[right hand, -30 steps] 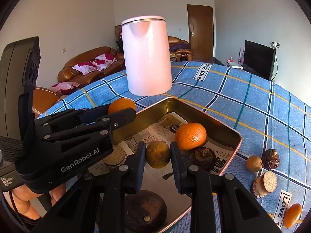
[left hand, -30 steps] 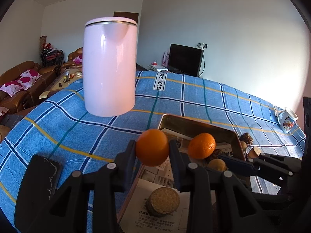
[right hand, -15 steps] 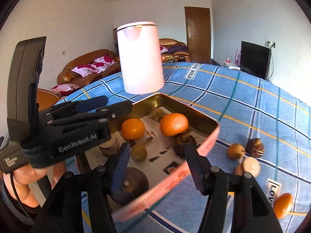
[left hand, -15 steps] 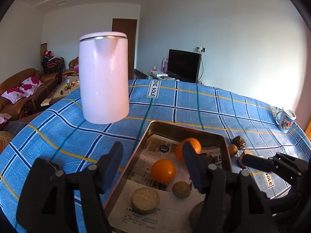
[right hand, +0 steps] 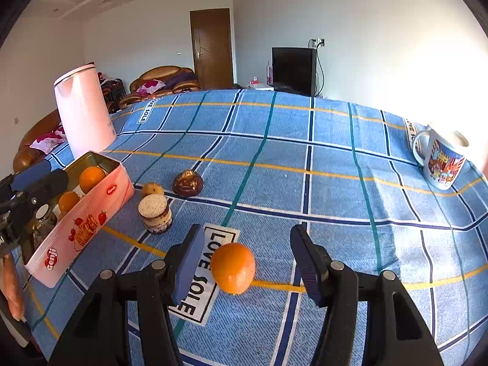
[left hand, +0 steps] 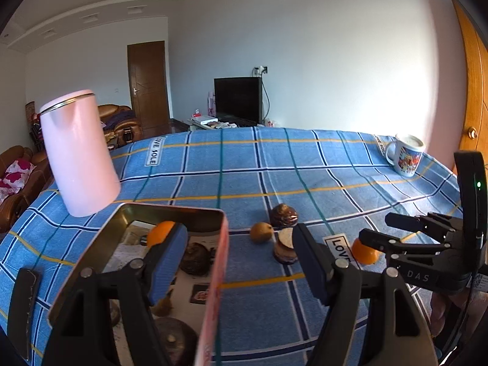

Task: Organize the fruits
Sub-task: 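Grasp the small orange with the right gripper while the left grasps a cork-lidded jar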

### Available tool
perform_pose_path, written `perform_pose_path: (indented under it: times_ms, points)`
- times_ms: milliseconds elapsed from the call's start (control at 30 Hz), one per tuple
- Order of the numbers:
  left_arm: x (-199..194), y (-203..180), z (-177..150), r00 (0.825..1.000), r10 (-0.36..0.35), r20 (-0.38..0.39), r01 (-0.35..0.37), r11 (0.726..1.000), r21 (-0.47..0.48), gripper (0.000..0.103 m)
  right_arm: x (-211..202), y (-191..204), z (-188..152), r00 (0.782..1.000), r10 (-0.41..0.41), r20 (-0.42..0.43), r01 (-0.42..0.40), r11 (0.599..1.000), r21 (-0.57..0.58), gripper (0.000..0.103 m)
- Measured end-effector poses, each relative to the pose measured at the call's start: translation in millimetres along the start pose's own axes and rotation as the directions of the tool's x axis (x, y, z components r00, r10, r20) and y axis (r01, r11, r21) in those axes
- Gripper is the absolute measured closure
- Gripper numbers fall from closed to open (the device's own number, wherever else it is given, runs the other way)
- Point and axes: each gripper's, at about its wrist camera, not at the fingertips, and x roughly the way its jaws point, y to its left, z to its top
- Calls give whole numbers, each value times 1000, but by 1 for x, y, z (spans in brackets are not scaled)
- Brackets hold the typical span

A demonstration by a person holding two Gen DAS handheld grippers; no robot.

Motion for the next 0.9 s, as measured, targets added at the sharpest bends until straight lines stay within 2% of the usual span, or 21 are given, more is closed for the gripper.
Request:
perform_pose_path:
  times_ms: [167,200,333,533,633,700,733,867,900]
  points:
    - [23,-25,-2,999,-4,-53,7,999,43,29,8,-3,-2,997,53,-48,-53,999,-1,45]
    - [26,-26,-3,998,-3,-62,6,999,45,29,11,-2,-3,996,65,-68,-66,998,-7,53]
    - [34,-33,-5,997,-2,-83,6,998,57,29,29,-2,-5,983,97,-153,-97,995,6,66]
    - [50,-40,-5,988,-23,-150,35,996,78,31,19,-5,-5,990,78,-118,-77,997,13,69]
    - [63,-42,-4,980,-36,-194,51,996,75,39,16,-9,-5,992,68,-103,-65,997,30,68]
    - [71,-43,-4,973,-45,-227,61,996,67,54,16,-11,-5,992,70,-101,-67,997,38,68]
    - [74,-44,-4,969,-52,-241,70,995,67,57,16,-11,-5,992,68,-102,-64,997,40,68]
    - [90,-46,-2,954,-59,-293,77,996,49,58,17,-10,-4,992,67,-103,-63,997,37,68]
    - [94,-44,-2,951,-58,-305,74,996,41,63,18,-10,-4,992,66,-104,-63,997,36,68]
